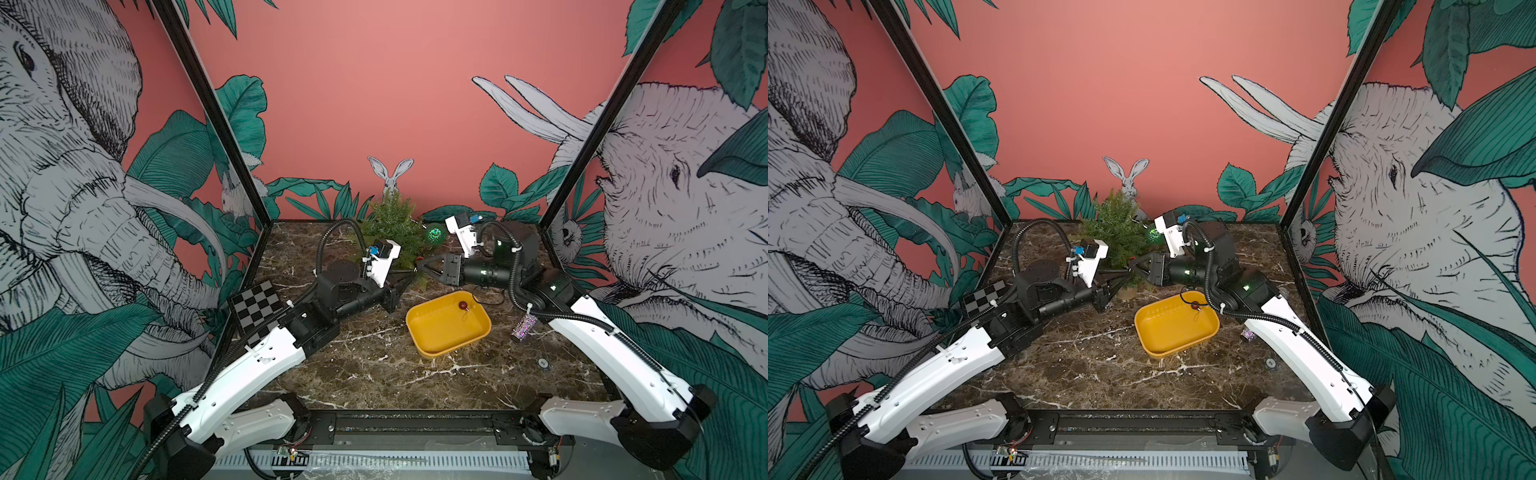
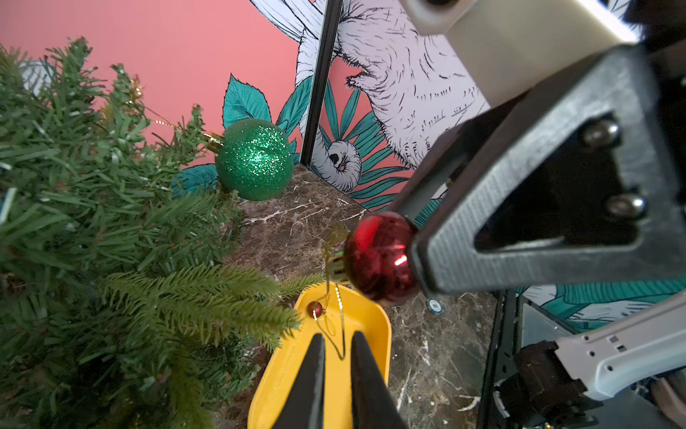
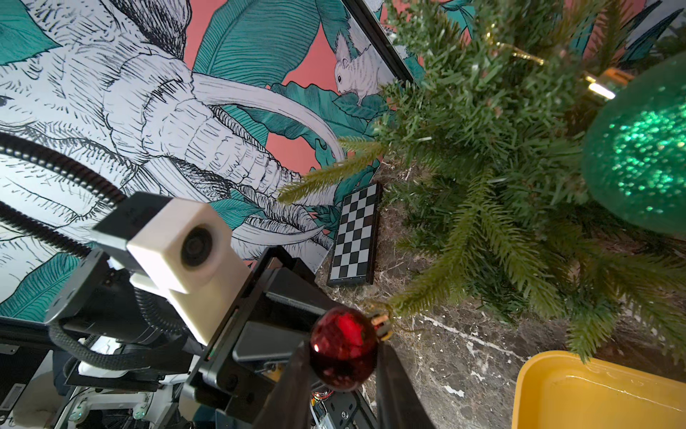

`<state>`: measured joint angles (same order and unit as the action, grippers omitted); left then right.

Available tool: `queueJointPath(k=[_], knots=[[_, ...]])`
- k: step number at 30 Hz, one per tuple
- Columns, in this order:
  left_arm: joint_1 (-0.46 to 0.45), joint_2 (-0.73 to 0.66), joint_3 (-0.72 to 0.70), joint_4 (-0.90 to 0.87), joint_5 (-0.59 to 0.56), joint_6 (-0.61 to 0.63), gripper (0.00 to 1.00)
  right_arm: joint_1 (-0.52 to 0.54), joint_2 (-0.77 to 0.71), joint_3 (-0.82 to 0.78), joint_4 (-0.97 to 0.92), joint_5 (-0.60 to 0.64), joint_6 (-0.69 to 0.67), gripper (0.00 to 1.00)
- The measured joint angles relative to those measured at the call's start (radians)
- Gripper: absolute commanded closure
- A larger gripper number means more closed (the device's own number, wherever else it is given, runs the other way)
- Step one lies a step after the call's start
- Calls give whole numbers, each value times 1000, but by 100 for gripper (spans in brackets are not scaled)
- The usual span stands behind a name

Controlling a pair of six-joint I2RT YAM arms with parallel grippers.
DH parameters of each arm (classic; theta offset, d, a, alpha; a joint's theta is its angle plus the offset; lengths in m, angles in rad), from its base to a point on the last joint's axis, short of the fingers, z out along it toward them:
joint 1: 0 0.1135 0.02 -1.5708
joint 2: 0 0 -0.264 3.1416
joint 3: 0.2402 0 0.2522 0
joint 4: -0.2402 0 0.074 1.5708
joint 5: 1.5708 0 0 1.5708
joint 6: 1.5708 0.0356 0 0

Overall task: Decorate the small christmas tree with ornaments
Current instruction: Hang an ornament on the christmas tree.

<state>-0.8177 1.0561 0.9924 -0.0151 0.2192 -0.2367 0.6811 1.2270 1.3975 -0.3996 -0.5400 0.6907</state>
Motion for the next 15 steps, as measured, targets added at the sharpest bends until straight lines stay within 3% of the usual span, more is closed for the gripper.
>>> queueJointPath(k=[3,15], knots=[[0,9,0,0,0,2,100,0,-3,-6,5,-3,3,73],[-1,12,0,3,-7,5,100,0,-9,-22,14,-6,9,72]])
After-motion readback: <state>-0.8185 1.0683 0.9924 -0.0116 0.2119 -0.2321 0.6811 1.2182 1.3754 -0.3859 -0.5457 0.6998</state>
